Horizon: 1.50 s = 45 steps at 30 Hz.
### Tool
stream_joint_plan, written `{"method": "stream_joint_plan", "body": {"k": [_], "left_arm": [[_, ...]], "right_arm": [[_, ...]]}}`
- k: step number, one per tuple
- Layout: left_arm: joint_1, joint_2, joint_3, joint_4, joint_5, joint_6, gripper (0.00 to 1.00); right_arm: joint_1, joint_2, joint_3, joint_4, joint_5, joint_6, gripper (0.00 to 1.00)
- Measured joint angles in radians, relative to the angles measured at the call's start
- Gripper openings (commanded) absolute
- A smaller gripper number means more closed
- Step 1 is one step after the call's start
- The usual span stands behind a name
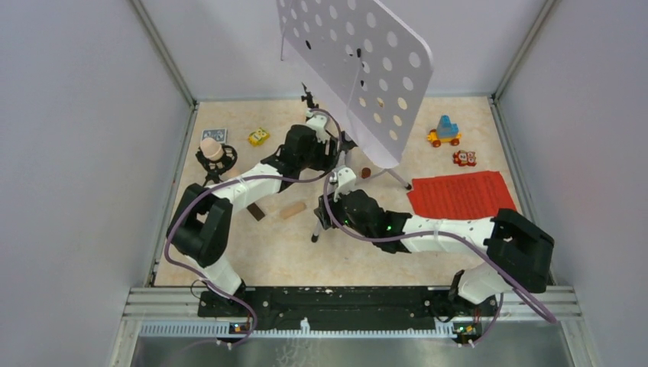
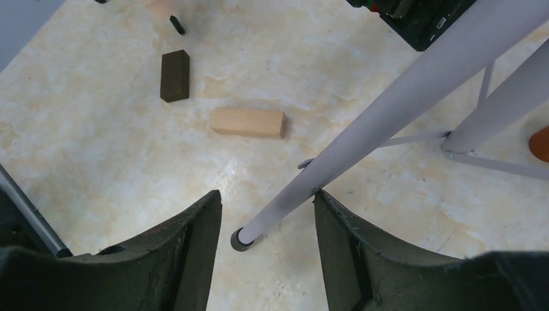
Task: Pack up the instrument practice props
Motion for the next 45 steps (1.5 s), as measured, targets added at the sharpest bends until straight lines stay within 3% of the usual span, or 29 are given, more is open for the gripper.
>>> {"method": "stream_joint_plan", "body": {"k": [10,19,23,27,34,39,45], "left_arm": [[0.019,-0.027,-0.007,-0.041,-0.097,-0.018,0.91],[0.04,-0.311,-0.124,-0.053,-0.142,-0.057,0.99],[0.04,-0.472,-0.246,0.012,-0.104,-0.079,0.99],[0.04,-0.564,-0.344,0.087,-0.015,-0.085,0.99],[0.024,-0.586,-0.378,0.192,0.146,-0.077,0.99],[-0.09,-0.586,-0.378,0.203,0.109,-0.036,0.99],[-0.217,-0.551,-0.374,0.204,-0.032,0.007,0.99]], "right_arm": [[0.0,0.029,0.023,0.011,-0.022,-0.014,0.56],[-0.01,-0.415,-0.153,-0.068,-0.021,-0.049,0.6],[-0.147,-0.607,-0.253,-0.164,-0.03,-0.001,0.61],[-0.389,-0.715,-0.31,-0.275,-0.11,0.077,0.61],[-0.666,-0.59,-0.28,-0.303,-0.335,0.133,0.6],[-0.695,-0.462,-0.123,-0.306,-0.407,0.111,0.6],[-0.703,-0.357,0.047,-0.277,-0.392,0.097,0.59]]}}
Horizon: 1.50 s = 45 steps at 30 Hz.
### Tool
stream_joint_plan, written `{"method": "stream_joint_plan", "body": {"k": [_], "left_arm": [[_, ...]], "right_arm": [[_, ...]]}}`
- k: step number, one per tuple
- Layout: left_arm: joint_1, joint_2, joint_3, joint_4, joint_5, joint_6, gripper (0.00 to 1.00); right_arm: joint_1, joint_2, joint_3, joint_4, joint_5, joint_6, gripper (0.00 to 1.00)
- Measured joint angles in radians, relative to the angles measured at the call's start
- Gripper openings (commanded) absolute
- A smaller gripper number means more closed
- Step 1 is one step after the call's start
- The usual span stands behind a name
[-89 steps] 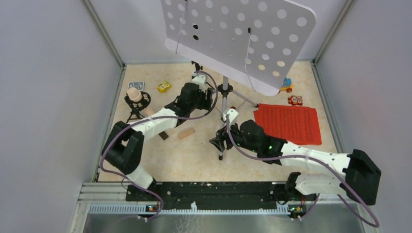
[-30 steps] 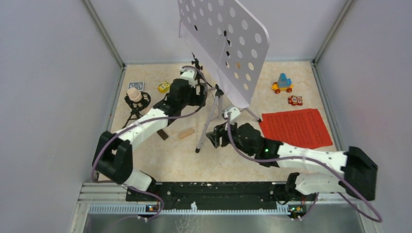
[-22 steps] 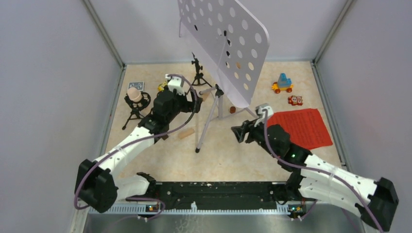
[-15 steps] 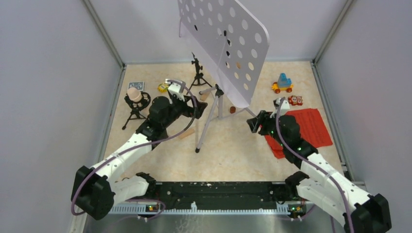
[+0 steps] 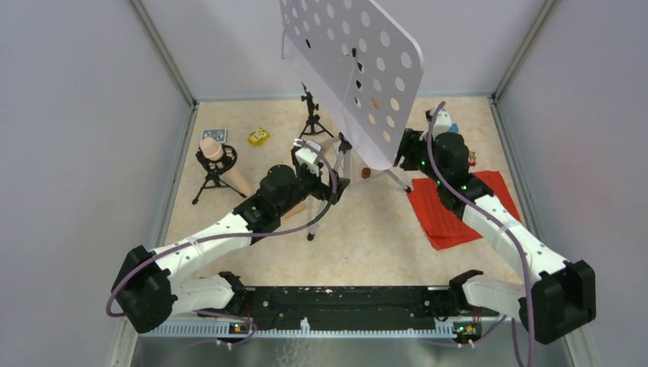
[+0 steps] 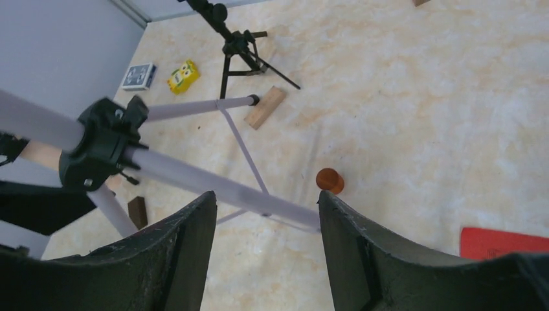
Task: Pack up the instrument practice props
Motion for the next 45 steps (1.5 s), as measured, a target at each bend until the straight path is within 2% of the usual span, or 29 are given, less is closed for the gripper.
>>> {"method": "stream_joint_plan", "body": {"k": [4,9,15,23,31,36,40,45], "left_arm": [[-0.006,0.056,0.0,-0.002,-0.079,0.009,0.91],[-0.007,0.137,0.027,-0.023,-0.137,0.02,0.76],[-0.01,0.175,0.055,-0.092,-0.191,0.013,0.62],[-0.017,0.179,0.078,-0.149,-0.217,0.01,0.46],[0.066,0.217,0.153,-0.23,-0.192,0.051,0.48],[0.124,0.246,0.195,-0.257,-0.183,0.096,0.5],[0.143,0.258,0.216,-0.262,-0.161,0.127,0.55],[0.153,0.258,0.219,-0.262,-0.13,0.139,0.46]], "right_arm": [[-0.012,0.151,0.133,-0.032,-0.017,-0.002,0.56],[-0.016,0.344,0.277,-0.093,-0.109,-0.022,0.56],[-0.029,0.425,0.321,-0.146,-0.213,-0.068,0.54],[-0.04,0.425,0.323,-0.142,-0.346,-0.127,0.54],[-0.021,0.373,0.278,-0.138,-0.484,-0.201,0.54],[0.039,0.343,0.217,-0.144,-0.545,-0.219,0.54],[0.097,0.32,0.165,-0.102,-0.522,-0.235,0.54],[0.122,0.281,0.106,-0.029,-0.465,-0.233,0.54]]}}
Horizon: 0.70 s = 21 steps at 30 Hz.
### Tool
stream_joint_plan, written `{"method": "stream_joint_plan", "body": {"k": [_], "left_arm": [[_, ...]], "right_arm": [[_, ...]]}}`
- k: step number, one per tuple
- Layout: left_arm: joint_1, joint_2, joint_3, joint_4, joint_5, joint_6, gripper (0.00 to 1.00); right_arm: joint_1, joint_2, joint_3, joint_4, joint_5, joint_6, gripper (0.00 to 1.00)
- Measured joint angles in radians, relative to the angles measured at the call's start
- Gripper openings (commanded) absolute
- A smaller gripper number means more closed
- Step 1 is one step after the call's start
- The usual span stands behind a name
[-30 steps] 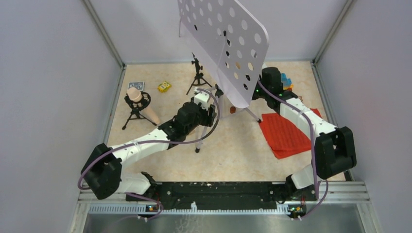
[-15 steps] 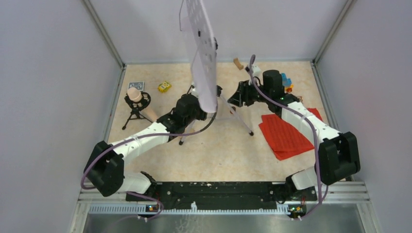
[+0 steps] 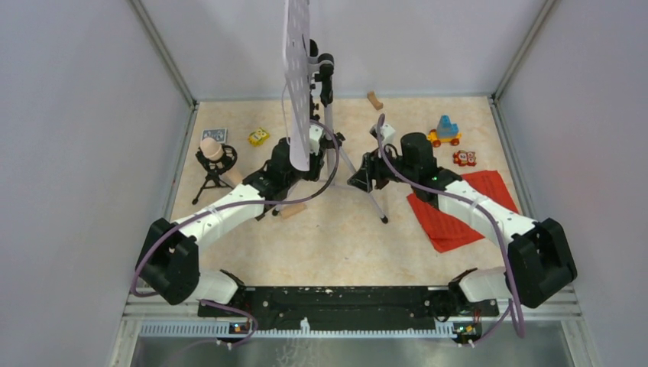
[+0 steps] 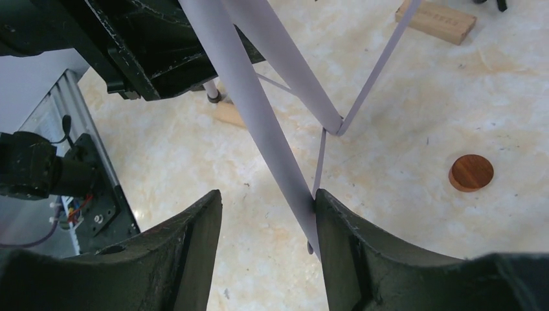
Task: Pack up the instrument practice props
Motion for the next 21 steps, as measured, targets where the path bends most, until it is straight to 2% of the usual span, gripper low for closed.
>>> {"method": "stream_joint_plan", "body": {"k": [6,11,13,15,17,20,21], "left_arm": [[0.004,0.0,-0.001,0.001,0.032,-0.017,0.47],[0.005,-0.002,-0.02,0.026,0.04,-0.018,0.47],[0.005,-0.005,-0.029,0.033,0.039,-0.018,0.47],[0.006,-0.011,-0.042,0.038,0.037,-0.019,0.45],[0.009,-0.02,-0.058,0.04,0.033,-0.022,0.35],[0.012,-0.035,-0.079,0.053,0.025,0.037,0.09],[0.013,-0.038,-0.08,0.052,0.019,0.105,0.04]], "right_arm": [[0.042,-0.057,-0.089,0.109,0.109,-0.024,0.5],[0.083,-0.077,-0.13,0.171,0.207,-0.121,0.34],[0.087,-0.076,-0.14,0.192,0.225,-0.165,0.31],[0.095,-0.068,-0.146,0.222,0.235,-0.203,0.21],[0.106,-0.055,-0.148,0.251,0.253,-0.248,0.03],[0.124,-0.032,-0.147,0.291,0.272,-0.303,0.0],[0.133,-0.028,-0.147,0.307,0.286,-0.317,0.0]]}}
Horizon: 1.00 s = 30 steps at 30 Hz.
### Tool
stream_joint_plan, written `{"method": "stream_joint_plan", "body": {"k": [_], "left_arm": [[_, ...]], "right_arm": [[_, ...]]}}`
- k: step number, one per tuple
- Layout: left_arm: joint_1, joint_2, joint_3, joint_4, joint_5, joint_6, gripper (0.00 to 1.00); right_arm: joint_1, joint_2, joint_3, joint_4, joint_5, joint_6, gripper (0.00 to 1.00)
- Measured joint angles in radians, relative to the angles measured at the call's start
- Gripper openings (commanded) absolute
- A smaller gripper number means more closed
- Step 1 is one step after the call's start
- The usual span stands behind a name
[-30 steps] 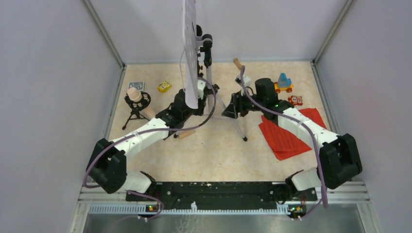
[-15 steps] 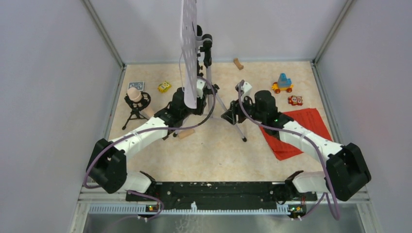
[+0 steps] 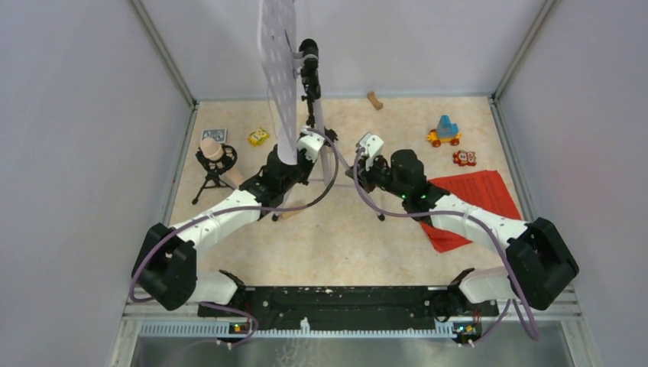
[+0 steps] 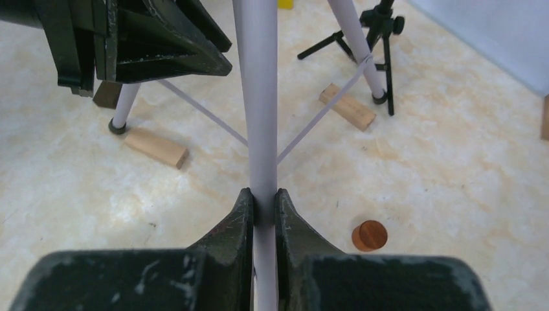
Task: Pack up the instrument practice props
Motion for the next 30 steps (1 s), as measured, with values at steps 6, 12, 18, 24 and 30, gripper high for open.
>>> {"method": "stream_joint_plan", "body": {"k": [6,12,18,24,30], "left_arm": [[0.01,0.004,0.007,0.009,0.0,0.072,0.0],[-0.018,0.077,0.074,-0.003,0.13,0.079,0.0],[-0.039,0.137,0.1,0.023,0.277,0.136,0.0],[-0.037,0.19,0.169,-0.005,0.333,0.19,0.04],[-0.01,0.199,0.196,-0.036,0.381,0.256,0.25]], "right_arm": [[0.113,-0.055,-0.07,0.115,0.217,-0.053,0.0],[0.186,-0.19,-0.199,0.14,0.45,-0.045,0.0],[0.283,-0.254,-0.271,0.12,0.661,-0.032,0.0],[0.373,-0.245,-0.28,0.139,0.855,-0.009,0.0],[0.449,-0.188,-0.268,0.196,0.974,0.0,0.0]]}}
